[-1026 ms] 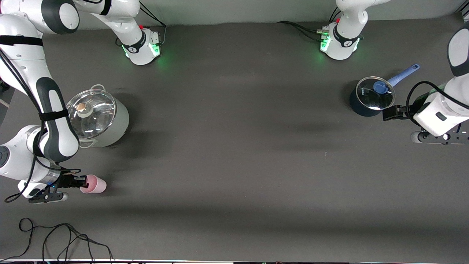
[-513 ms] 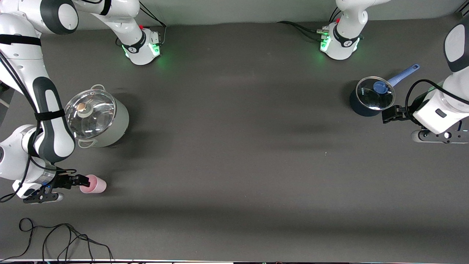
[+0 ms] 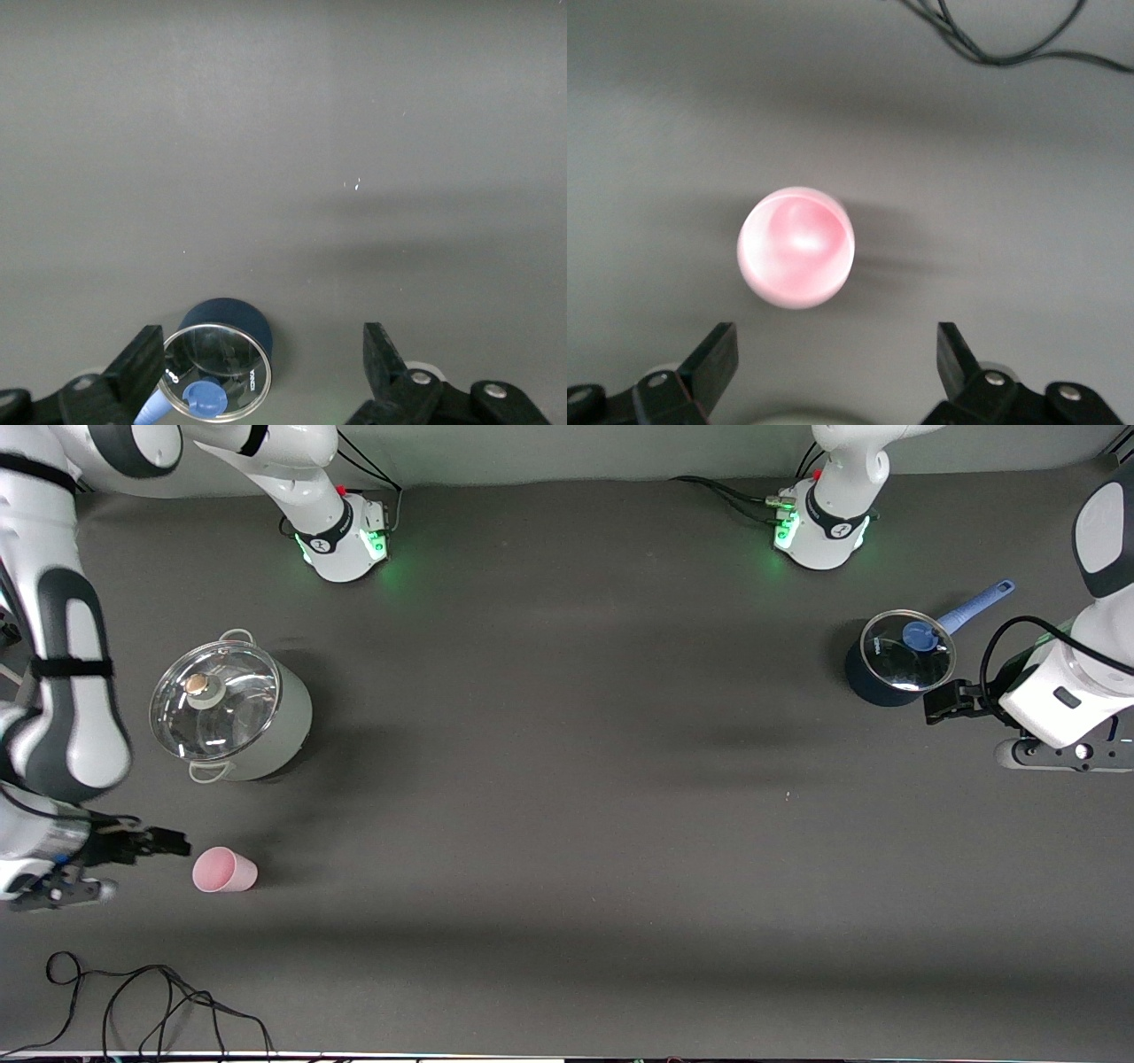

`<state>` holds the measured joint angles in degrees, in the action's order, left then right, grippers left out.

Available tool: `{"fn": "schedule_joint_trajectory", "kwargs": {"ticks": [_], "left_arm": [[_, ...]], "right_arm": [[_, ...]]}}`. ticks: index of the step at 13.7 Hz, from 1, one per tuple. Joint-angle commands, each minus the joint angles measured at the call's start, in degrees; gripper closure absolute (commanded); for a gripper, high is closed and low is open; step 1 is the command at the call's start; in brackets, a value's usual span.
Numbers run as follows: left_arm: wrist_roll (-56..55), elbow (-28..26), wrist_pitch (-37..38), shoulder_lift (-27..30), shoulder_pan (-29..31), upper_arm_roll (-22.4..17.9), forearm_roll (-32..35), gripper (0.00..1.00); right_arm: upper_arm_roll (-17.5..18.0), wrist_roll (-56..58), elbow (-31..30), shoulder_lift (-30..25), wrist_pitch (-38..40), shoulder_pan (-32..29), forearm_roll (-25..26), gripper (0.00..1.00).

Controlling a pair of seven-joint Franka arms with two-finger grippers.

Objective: Transfer pink cup from left to right arm
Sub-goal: 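Open the right gripper and raise it off the pink cup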

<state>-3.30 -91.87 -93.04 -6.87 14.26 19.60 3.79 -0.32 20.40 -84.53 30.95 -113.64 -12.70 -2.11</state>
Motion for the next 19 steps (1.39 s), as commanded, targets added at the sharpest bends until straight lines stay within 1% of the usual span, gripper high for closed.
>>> {"fn": "schedule_joint_trajectory", "kwargs": {"ticks": [1, 2, 3, 4, 6, 8, 10, 11, 13, 14, 16, 17, 19], "left_arm": [[-0.8, -5.1, -3.2, 4.7, -7.5, -7.8, -0.4, 0.0], [-0.7, -5.7, -3.9, 5.2, -11.2, -11.8, -0.4, 0.0], [-0.3, -5.6, -4.2, 5.4, -13.3, -14.2, -0.5, 0.0], [1.3, -5.7, -4.3, 5.9, -14.3, -15.5, -0.5, 0.0], [3.5, -6.3, -4.9, 6.4, -17.1, -18.4, -0.5, 0.0], [3.5, -6.0, -4.9, 6.2, -17.1, -18.2, -0.7, 0.0], [3.2, -4.7, -4.7, 5.1, -17.2, -17.7, -0.7, 0.0], [2.9, -3.6, -4.5, 4.1, -17.2, -16.9, -0.8, 0.0], [3.4, -3.1, -4.3, 2.9, -17.3, -16.9, -0.9, 0.0], [3.5, -3.1, -4.4, 2.8, -17.2, -16.9, -1.0, 0.0], [4.2, -3.3, -4.7, 2.8, -17.0, -16.9, -1.1, 0.0], [4.3, -3.3, -4.9, 2.8, -17.0, -16.9, -1.1, 0.0], [4.4, -3.4, -5.1, 2.7, -16.7, -16.9, -2.4, 0.0]], "right_arm": [[0.0, 1.0, 2.5, -5.6, 11.9, 0.1, 0.6, 0.01], [0.0, 0.4, 4.1, -7.1, 16.3, 0.6, 0.5, 0.01], [0.0, 0.0, 4.6, -9.2, 20.6, 0.8, 0.4, 0.01], [0.1, -1.2, 4.5, -11.3, 23.2, 0.8, 0.0, 0.01], [0.1, -5.4, 2.9, -16.2, 25.3, 2.1, -0.1, 0.0], [0.1, -9.9, 0.0, -20.6, 25.5, 4.9, 0.4, 0.0], [0.1, -10.4, -4.0, -24.3, 24.7, 5.2, 0.2, 0.0], [0.1, -10.8, -7.3, -26.8, 22.4, 5.3, 0.2, 0.0], [0.1, -11.1, -14.0, -31.1, 18.5, 5.4, 0.3, 0.0], [0.1, -11.2, -15.3, -32.2, 18.0, 5.4, 0.3, 0.0], [0.4, -14.7, -14.8, -32.3, 18.3, 5.5, 0.5, 0.0], [0.5, -17.6, -13.4, -31.7, 18.5, 6.2, 0.5, 0.0], [0.5, -18.6, -12.4, -31.5, 18.6, 7.7, 0.6, 0.0]]}}
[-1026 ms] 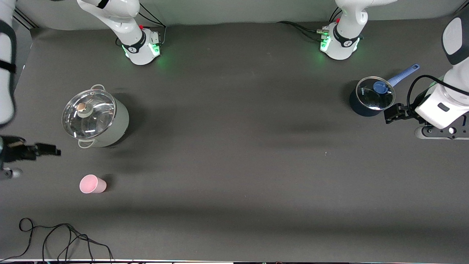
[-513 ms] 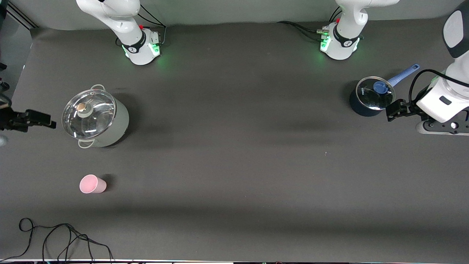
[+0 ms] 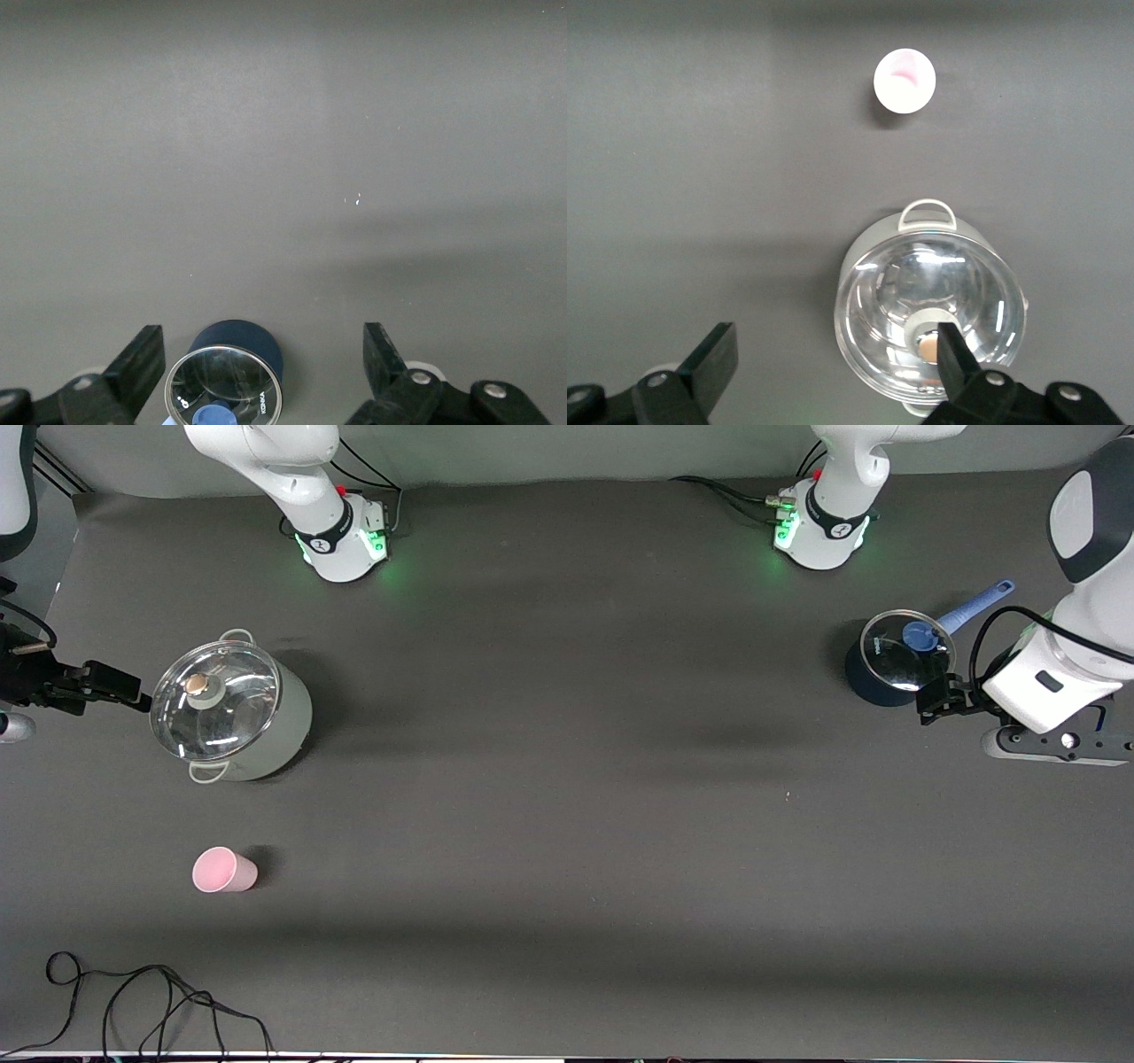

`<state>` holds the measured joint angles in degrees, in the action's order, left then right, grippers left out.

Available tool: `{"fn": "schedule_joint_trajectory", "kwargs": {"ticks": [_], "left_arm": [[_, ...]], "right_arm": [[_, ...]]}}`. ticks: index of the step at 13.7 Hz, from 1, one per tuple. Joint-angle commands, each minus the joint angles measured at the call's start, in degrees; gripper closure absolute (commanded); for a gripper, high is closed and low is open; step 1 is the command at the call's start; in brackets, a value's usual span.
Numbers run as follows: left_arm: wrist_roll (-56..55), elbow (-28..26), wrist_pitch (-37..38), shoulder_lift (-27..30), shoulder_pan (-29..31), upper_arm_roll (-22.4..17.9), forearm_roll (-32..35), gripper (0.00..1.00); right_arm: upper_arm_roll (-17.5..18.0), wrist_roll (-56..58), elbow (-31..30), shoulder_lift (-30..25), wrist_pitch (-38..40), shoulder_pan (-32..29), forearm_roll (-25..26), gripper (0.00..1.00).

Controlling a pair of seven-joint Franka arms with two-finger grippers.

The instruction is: Transfer pink cup from left to right arm

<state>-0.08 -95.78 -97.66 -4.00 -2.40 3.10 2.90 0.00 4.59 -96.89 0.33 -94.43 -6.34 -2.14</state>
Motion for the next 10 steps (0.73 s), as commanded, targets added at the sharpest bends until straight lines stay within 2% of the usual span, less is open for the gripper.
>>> {"fn": "schedule_joint_trajectory", "kwargs": {"ticks": [1, 7, 10], "left_arm": [[1.1, 0.3, -0.6, -0.1, 0.2, -0.5, -1.9, 0.0], [4.9, -1.2, -1.7, 0.3, 1.3, -0.7, -4.0, 0.0], [4.9, -1.6, -1.7, 0.4, 1.3, -0.7, -4.0, 0.0]], "right_arm": [[0.2, -2.7, 0.1, -0.9, -0.5, 1.3, 0.6, 0.0], [-0.3, -2.8, 5.1, 2.0, -0.1, 1.8, 0.6, 0.0], [-4.1, -2.6, 4.9, 1.4, 0.9, 6.4, 0.7, 0.0]]}}
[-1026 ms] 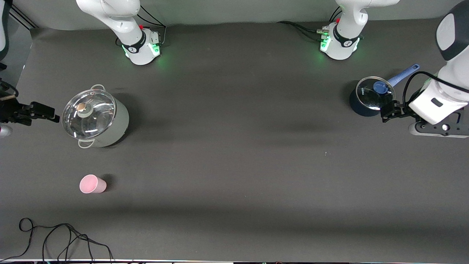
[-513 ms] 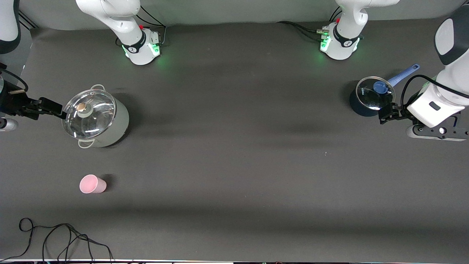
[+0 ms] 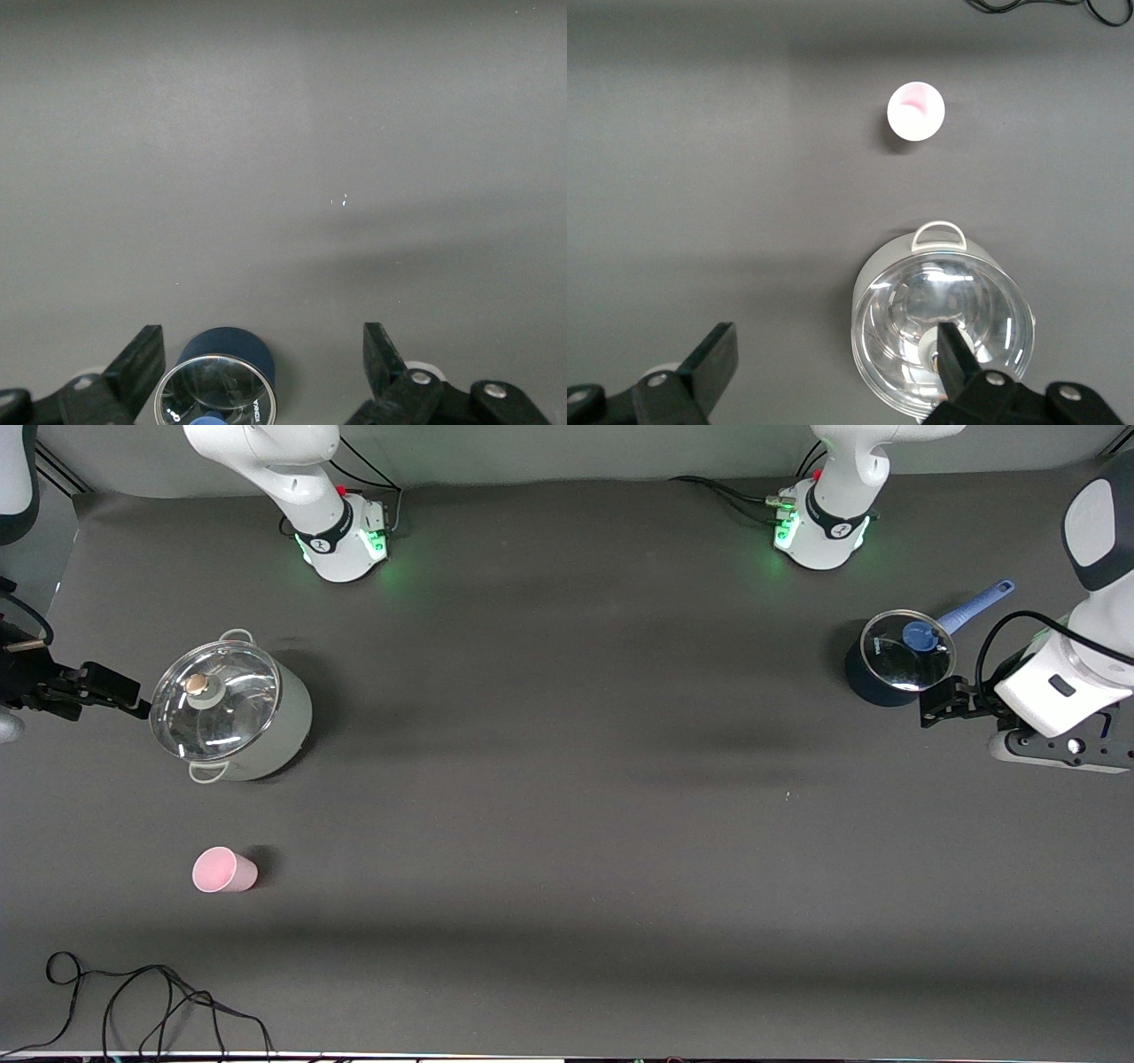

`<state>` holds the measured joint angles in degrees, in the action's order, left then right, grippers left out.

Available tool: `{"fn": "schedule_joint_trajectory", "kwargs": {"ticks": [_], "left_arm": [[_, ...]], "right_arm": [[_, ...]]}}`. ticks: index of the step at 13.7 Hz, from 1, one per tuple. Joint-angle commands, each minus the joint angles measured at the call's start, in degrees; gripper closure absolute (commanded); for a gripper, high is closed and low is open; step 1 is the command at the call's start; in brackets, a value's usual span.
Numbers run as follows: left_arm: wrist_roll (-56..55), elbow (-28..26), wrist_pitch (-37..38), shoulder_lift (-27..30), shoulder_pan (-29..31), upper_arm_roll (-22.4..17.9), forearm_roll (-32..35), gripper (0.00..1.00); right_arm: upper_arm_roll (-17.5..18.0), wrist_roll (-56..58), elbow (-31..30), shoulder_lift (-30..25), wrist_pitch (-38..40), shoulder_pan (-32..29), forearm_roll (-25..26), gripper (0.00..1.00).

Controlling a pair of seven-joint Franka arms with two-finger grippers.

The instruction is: Transfer pink cup from left to right arm

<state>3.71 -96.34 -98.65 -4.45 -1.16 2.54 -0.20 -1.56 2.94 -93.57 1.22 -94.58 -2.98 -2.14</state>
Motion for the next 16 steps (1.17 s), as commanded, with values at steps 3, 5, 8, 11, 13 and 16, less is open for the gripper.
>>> {"fn": "schedule_joint_trajectory", "kwargs": {"ticks": [3, 5, 8, 11, 13, 16], "left_arm": [[1.1, -1.0, -0.7, 0.8, -0.1, -0.2, -0.9, 0.0], [1.1, -1.0, -0.6, 0.8, 0.0, -0.2, -0.9, 0.0], [1.2, -1.0, -0.3, 0.8, 0.0, -0.3, -0.9, 0.0], [1.2, -1.0, -0.3, 0.8, 0.0, -0.3, -0.9, 0.0], [1.2, -1.0, -0.3, 0.8, 0.0, -0.3, -0.9, 0.0], [1.2, -1.0, -0.3, 0.8, 0.0, -0.3, -0.9, 0.0]], "right_arm": [[-3.6, -0.4, 1.6, 0.3, 1.2, 3.2, 0.9, 0.0], [-3.8, 0.2, 1.6, 0.1, 1.2, 3.2, 0.9, 0.0], [-3.8, 0.2, 1.7, 0.1, 2.7, 3.2, 0.9, 0.0], [-3.5, 0.3, 1.6, 0.1, 2.8, 3.3, 0.9, 0.0], [-3.5, 1.3, 1.4, 0.1, 3.3, 3.3, 1.1, 0.0], [-3.5, 4.9, 1.5, 0.1, 4.1, 3.3, 1.3, 0.0]]}}
